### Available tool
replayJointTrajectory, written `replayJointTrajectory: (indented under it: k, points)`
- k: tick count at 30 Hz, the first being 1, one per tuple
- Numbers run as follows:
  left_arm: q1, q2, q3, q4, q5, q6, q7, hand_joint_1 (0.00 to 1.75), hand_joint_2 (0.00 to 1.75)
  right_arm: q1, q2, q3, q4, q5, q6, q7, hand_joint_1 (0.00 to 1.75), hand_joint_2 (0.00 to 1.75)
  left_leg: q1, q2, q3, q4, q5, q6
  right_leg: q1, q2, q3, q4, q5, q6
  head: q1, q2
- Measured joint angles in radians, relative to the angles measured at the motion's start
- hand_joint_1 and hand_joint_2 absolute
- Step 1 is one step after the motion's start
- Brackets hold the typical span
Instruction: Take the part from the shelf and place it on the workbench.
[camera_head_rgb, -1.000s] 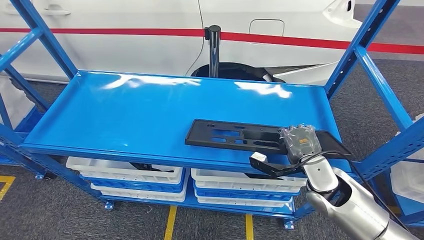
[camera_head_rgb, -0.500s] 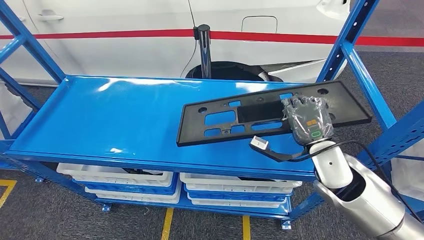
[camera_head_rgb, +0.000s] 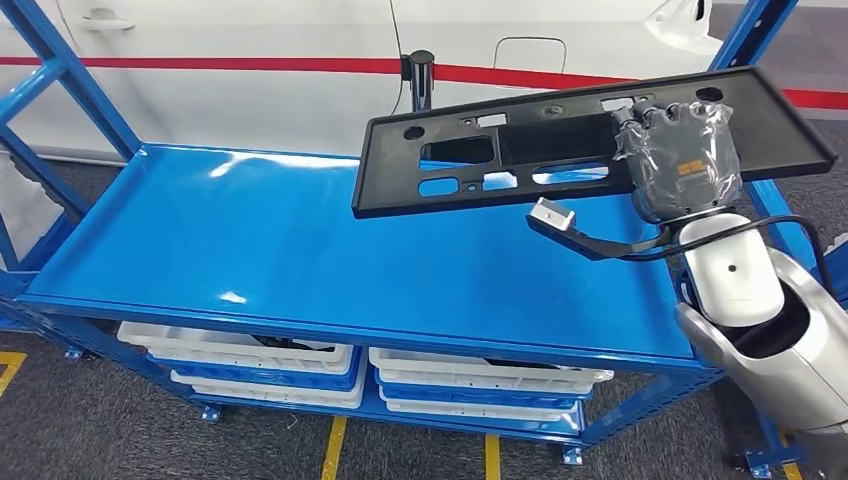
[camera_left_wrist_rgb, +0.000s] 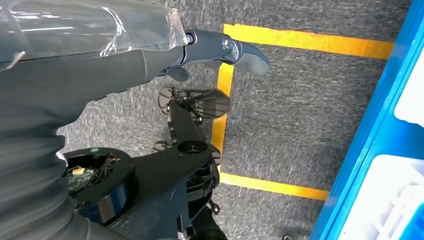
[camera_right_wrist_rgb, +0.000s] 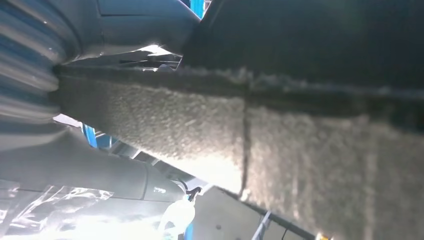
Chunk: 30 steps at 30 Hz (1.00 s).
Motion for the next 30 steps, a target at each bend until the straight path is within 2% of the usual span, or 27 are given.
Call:
replayJointTrajectory:
  k: [2,3,4,7,8,10,12,13,14,15,17,18,19,21,23,24,25,27,28,29,30]
  points:
    - [0.001,-0.001,0.000,0.000,0.006,0.000,0.006,0.00,1.75,-0.028,0.000,0.003,-0.003,-0.003,-0.001,0.008,1.75,1.75,0.004,-0.003,0.003,0.006,-0.007,-0.011,-0.011,-0.002,0.068,-0.146,0.072,0.013,0.000,0.000]
    - [0.001,-0.001,0.000,0.000,0.009,0.000,0.009,0.00,1.75,-0.043,0.000,0.004,-0.005,-0.006,-0.003,0.013,1.75,1.75,0.003,-0.004,0.003,0.010,-0.011,-0.018,-0.014,-0.001,0.093,-0.201,0.092,0.012,0.000,0.000]
    - [0.001,-0.001,0.000,0.000,0.012,0.000,0.011,0.00,1.75,-0.056,0.001,0.006,-0.006,-0.009,-0.004,0.018,1.75,1.75,0.000,-0.005,0.001,0.013,-0.013,-0.024,-0.014,0.000,0.105,-0.230,0.099,0.008,0.000,0.000]
    - [0.003,-0.001,0.000,0.001,0.020,0.000,0.020,0.00,1.75,-0.083,0.003,0.014,-0.011,-0.014,-0.009,0.028,1.75,1.75,0.000,-0.005,-0.002,0.013,-0.013,-0.038,-0.010,0.003,0.103,-0.237,0.099,-0.016,-0.001,0.000]
    - [0.003,-0.002,0.000,0.001,0.021,0.000,0.021,0.00,1.75,-0.091,0.004,0.016,-0.012,-0.014,-0.009,0.029,1.75,1.75,0.002,-0.004,-0.006,0.024,-0.022,-0.041,-0.010,0.003,0.102,-0.238,0.101,-0.022,-0.001,0.000]
    - [0.002,-0.002,0.000,0.001,0.023,0.000,0.024,0.00,1.75,-0.109,0.006,0.019,-0.014,-0.018,-0.013,0.032,1.75,1.75,0.004,-0.001,-0.044,0.111,-0.076,-0.047,-0.011,0.002,0.100,-0.239,0.105,-0.031,-0.001,0.000]
    - [0.001,-0.002,0.000,0.001,0.024,0.000,0.029,0.00,1.75,-0.124,0.007,0.026,-0.018,-0.030,-0.026,0.037,1.75,1.75,0.004,-0.001,-0.105,0.253,-0.141,-0.049,-0.007,0.002,0.098,-0.239,0.106,-0.036,-0.001,0.000]
    - [0.002,-0.002,0.000,0.001,0.025,0.000,0.033,0.00,1.75,-0.129,0.007,0.030,-0.020,-0.039,-0.034,0.040,1.75,1.75,0.004,-0.001,-0.127,0.303,-0.157,-0.048,-0.004,0.002,0.097,-0.239,0.107,-0.038,-0.001,0.000]
    - [0.002,-0.002,0.000,0.001,0.026,0.000,0.036,0.00,1.75,-0.133,0.008,0.033,-0.023,-0.048,-0.042,0.042,1.75,1.75,0.003,-0.001,-0.133,0.319,-0.155,-0.044,0.000,0.003,0.097,-0.239,0.108,-0.039,-0.001,0.000]
    - [0.003,-0.003,0.000,0.001,0.027,0.000,0.038,0.00,1.75,-0.137,0.010,0.037,-0.026,-0.056,-0.047,0.044,1.75,1.75,0.000,-0.001,-0.120,0.294,-0.137,-0.039,0.003,0.003,0.096,-0.239,0.108,-0.041,-0.001,0.000]
    - [0.002,-0.002,0.000,0.001,0.030,0.000,0.040,0.00,1.75,-0.149,0.016,0.040,-0.032,-0.069,-0.049,0.045,1.75,1.75,-0.010,-0.002,-0.051,0.153,-0.077,-0.018,0.009,0.002,0.097,-0.239,0.110,-0.042,-0.001,0.000]
    - [0.001,-0.002,0.000,0.001,0.032,0.000,0.040,0.00,1.75,-0.156,0.019,0.041,-0.034,-0.073,-0.049,0.045,1.75,1.75,-0.016,-0.001,-0.018,0.086,-0.053,-0.007,0.011,0.002,0.096,-0.239,0.111,-0.042,-0.001,0.000]
    - [0.001,-0.002,0.000,0.002,0.033,0.000,0.039,0.00,1.75,-0.163,0.022,0.042,-0.037,-0.075,-0.049,0.045,1.75,1.75,-0.022,0.000,0.002,0.042,-0.039,0.002,0.011,0.001,0.095,-0.239,0.113,-0.040,-0.001,0.000]
    - [0.001,-0.002,0.000,0.002,0.035,0.000,0.039,0.00,1.75,-0.169,0.027,0.048,-0.041,-0.077,-0.049,0.046,1.75,1.75,-0.028,0.002,0.009,0.022,-0.032,0.008,0.010,-0.002,0.093,-0.240,0.117,-0.033,-0.002,0.000]
    - [0.002,-0.003,0.000,0.002,0.038,0.004,0.039,0.00,1.75,-0.172,0.031,0.055,-0.045,-0.078,-0.049,0.046,1.75,1.75,-0.025,0.001,0.010,0.011,-0.019,0.009,0.009,-0.004,0.089,-0.237,0.113,-0.024,-0.002,0.000]
    - [0.002,-0.004,0.000,0.002,0.039,0.006,0.038,0.00,1.75,-0.175,0.032,0.058,-0.048,-0.078,-0.049,0.046,1.75,1.75,-0.022,0.001,0.009,0.006,-0.011,0.012,0.009,-0.004,0.082,-0.220,0.094,-0.019,-0.002,0.000]
    - [0.002,-0.005,0.000,0.002,0.041,0.008,0.038,0.00,1.75,-0.178,0.033,0.062,-0.051,-0.078,-0.049,0.046,1.75,1.75,-0.019,0.001,0.008,0.000,-0.004,0.014,0.009,-0.003,0.069,-0.182,0.062,-0.016,-0.001,0.000]
    - [0.002,-0.005,0.000,0.003,0.042,0.009,0.038,0.00,1.75,-0.184,0.034,0.069,-0.056,-0.078,-0.049,0.045,1.75,1.75,-0.020,0.001,-0.001,-0.001,0.004,0.020,0.007,-0.003,0.029,-0.059,-0.018,-0.009,0.000,0.000]
    - [0.003,-0.006,0.000,0.003,0.043,0.009,0.038,0.00,1.75,-0.184,0.035,0.074,-0.058,-0.078,-0.049,0.045,1.75,1.75,-0.021,0.001,-0.005,0.000,0.008,0.022,0.007,-0.003,0.013,-0.002,-0.043,-0.006,0.000,0.000]
    - [0.004,-0.007,0.000,0.003,0.043,0.009,0.038,0.00,1.75,-0.184,0.037,0.080,-0.060,-0.079,-0.050,0.044,1.75,1.75,-0.021,0.002,-0.010,0.000,0.012,0.022,0.007,-0.003,0.010,0.024,-0.050,-0.004,0.000,0.000]
    - [0.004,-0.008,0.000,0.003,0.044,0.009,0.038,0.00,1.75,-0.185,0.038,0.085,-0.062,-0.079,-0.050,0.043,1.75,1.75,-0.021,0.002,-0.015,0.001,0.016,0.021,0.007,-0.003,0.027,0.011,-0.038,-0.004,0.000,0.000]
